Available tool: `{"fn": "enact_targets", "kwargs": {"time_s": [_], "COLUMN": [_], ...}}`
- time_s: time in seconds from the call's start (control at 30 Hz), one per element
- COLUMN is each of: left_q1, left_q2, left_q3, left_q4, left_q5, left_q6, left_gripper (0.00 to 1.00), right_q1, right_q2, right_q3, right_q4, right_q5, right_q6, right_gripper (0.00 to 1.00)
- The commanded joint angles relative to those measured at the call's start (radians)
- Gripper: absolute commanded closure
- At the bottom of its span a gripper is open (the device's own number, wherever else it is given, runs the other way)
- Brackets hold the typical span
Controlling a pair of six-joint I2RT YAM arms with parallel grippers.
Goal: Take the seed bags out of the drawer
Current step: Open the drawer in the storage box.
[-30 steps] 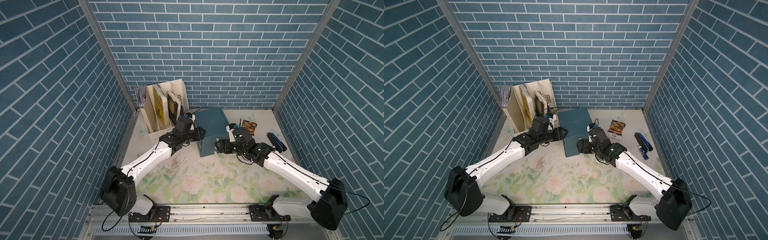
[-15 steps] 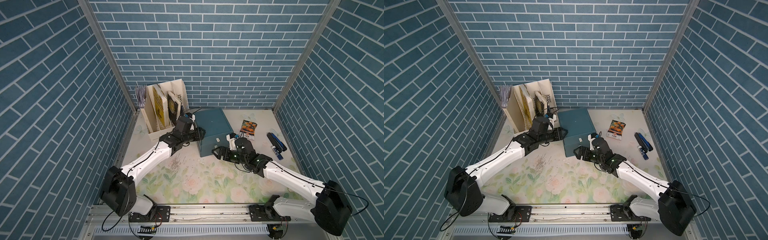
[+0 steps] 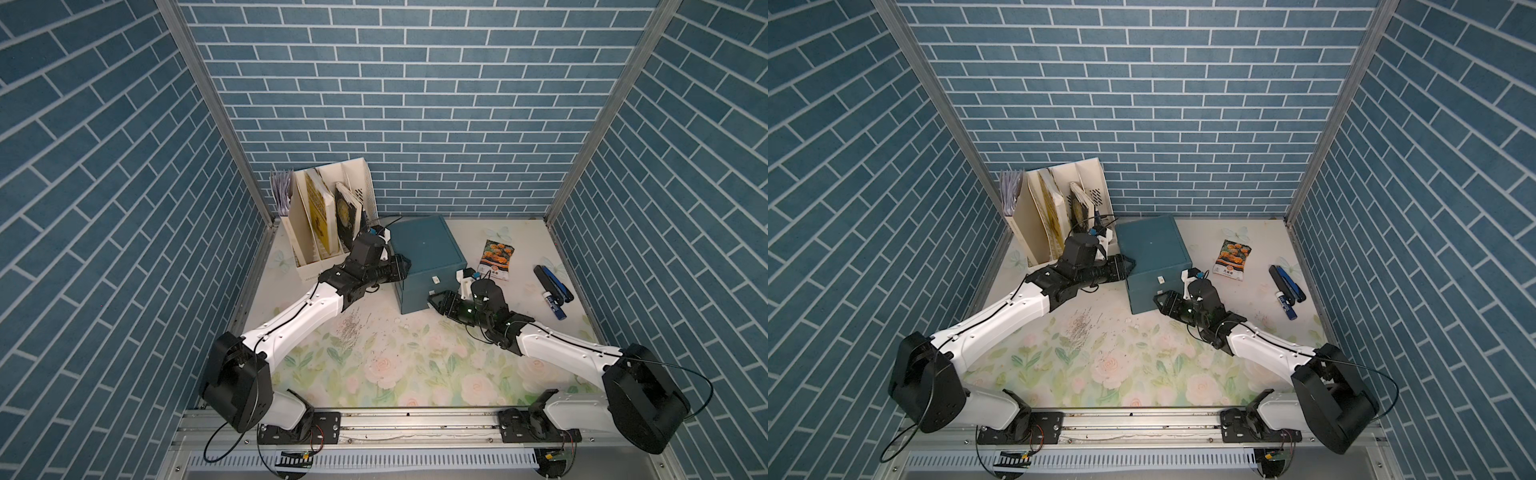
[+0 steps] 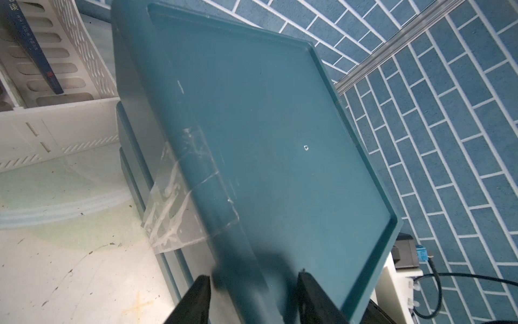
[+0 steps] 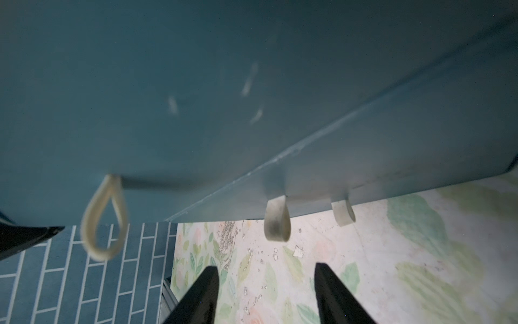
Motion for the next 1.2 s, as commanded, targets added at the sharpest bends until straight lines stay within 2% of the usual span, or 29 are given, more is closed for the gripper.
{"fn": "enact_targets", "kwargs": {"time_s": [0.0, 0.23, 0.67, 0.83, 1.0, 1.17], "left_q1": [0.012, 0.013, 0.022, 0.027, 0.030, 0.032], "left_q2": [0.014, 0.011, 0.014, 0.016, 0.018, 0.020], "left_q3": [0.006, 0.003, 0.006, 0.012, 0.019, 0.023], "left_q4": [-0.076, -0.079, -0.080, -0.086, -0.091, -0.095], "left_q5": [-0.003, -0.005, -0.001, 0.000, 0.003, 0.005], "left_q6": [0.024, 0.025, 0.026, 0.033, 0.038, 0.038], "left_gripper": [0.46, 0.47, 0.47, 0.46, 0.46, 0.46], "right_q1": [-0.006, -0.026, -0.051, -0.050, -0.051, -0.051], "right_q2": [0.021, 0.060, 0.113, 0.137, 0.145, 0.142], "right_q3": [-0.010, -0.013, -0.014, -0.007, -0.007, -0.007], "right_q4": [0.097, 0.137, 0.225, 0.249, 0.263, 0.257], "right_q5": [0.004, 0.010, 0.019, 0.020, 0.034, 0.042], "right_q6": [0.016, 0.018, 0.020, 0.020, 0.023, 0.022], "right_gripper": [0.46, 0.56, 0.61, 0.66, 0.79, 0.99]}}
